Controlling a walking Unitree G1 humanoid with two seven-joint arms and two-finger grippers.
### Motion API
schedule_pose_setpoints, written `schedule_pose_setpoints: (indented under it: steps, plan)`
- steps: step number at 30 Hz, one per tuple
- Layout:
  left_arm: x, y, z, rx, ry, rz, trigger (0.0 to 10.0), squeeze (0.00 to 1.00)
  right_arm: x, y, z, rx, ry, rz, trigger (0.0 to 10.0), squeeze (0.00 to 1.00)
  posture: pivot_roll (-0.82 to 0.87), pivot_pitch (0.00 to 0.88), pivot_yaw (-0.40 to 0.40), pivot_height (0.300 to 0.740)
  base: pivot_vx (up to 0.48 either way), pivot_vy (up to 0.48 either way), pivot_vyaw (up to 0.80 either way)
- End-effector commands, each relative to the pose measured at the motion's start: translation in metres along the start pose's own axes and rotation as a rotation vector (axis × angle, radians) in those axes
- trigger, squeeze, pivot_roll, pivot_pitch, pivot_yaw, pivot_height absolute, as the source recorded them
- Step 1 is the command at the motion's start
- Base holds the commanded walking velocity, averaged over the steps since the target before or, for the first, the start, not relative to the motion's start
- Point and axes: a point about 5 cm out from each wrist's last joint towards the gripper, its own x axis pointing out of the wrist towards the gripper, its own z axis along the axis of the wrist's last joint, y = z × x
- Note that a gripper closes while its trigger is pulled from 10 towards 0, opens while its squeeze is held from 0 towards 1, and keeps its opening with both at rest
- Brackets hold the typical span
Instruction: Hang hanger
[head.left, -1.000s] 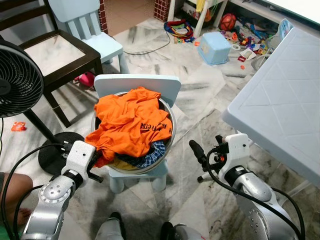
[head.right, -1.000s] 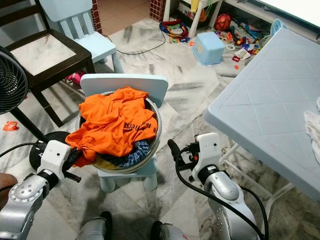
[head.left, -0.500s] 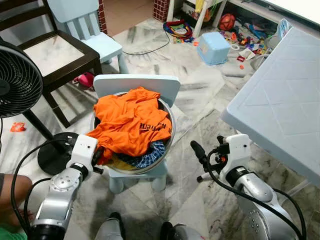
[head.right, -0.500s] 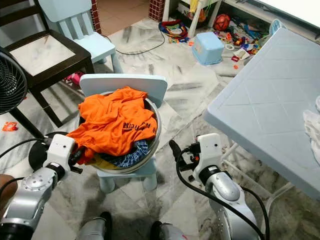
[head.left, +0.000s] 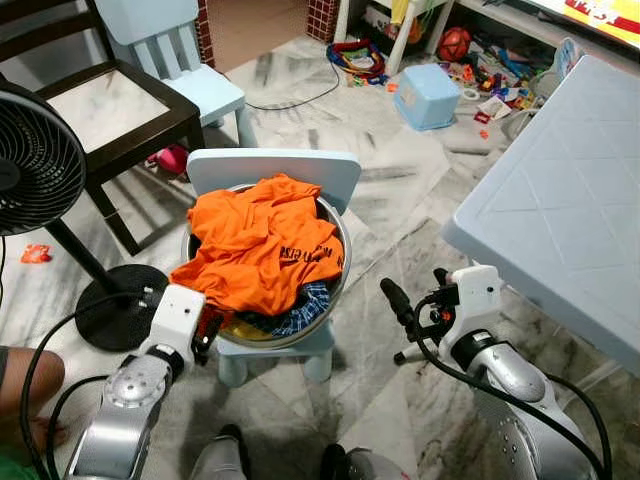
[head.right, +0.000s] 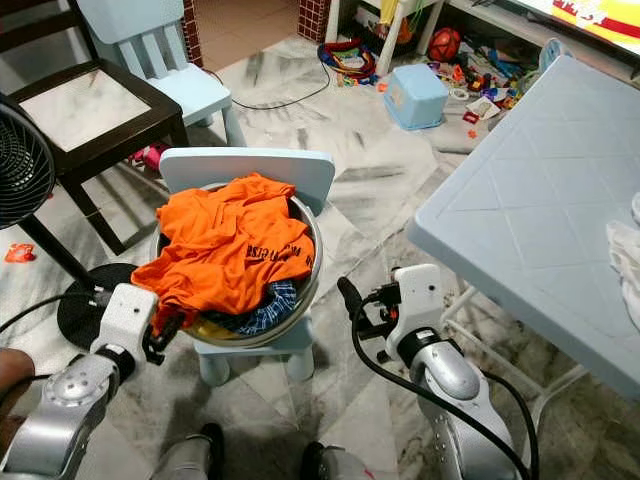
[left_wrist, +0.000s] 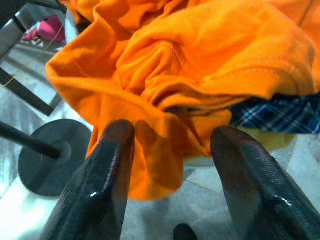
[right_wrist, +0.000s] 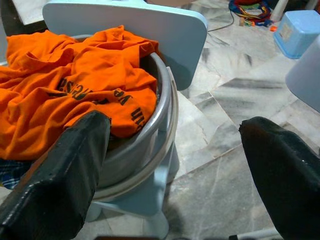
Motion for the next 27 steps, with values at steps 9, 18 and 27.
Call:
schedule_pose_setpoints:
  steps: [9, 18, 27]
  plan:
    - [-0.018, -0.009, 0.026, 0.014, -0.122, 0.060, 10.0, 1.00, -0.004, -0.001, -0.005, 0.001, 0.019, -0.005, 10.0, 0.00, 0.06, 0.204, -0.118, 0.740, 0.000, 0.000, 0.00]
    - [0.002, 0.005, 0.032, 0.079, -0.066, 0.000, 10.0, 1.00, 0.000, -0.003, -0.002, -0.020, 0.017, -0.010, 10.0, 0.00, 0.05, 0.207, -0.111, 0.740, 0.000, 0.000, 0.00]
    - [0.005, 0.001, 0.032, 0.133, -0.034, -0.088, 10.0, 1.00, -0.003, -0.008, -0.002, -0.037, 0.020, -0.026, 10.0, 0.00, 0.04, 0.209, -0.107, 0.740, 0.000, 0.000, 0.00]
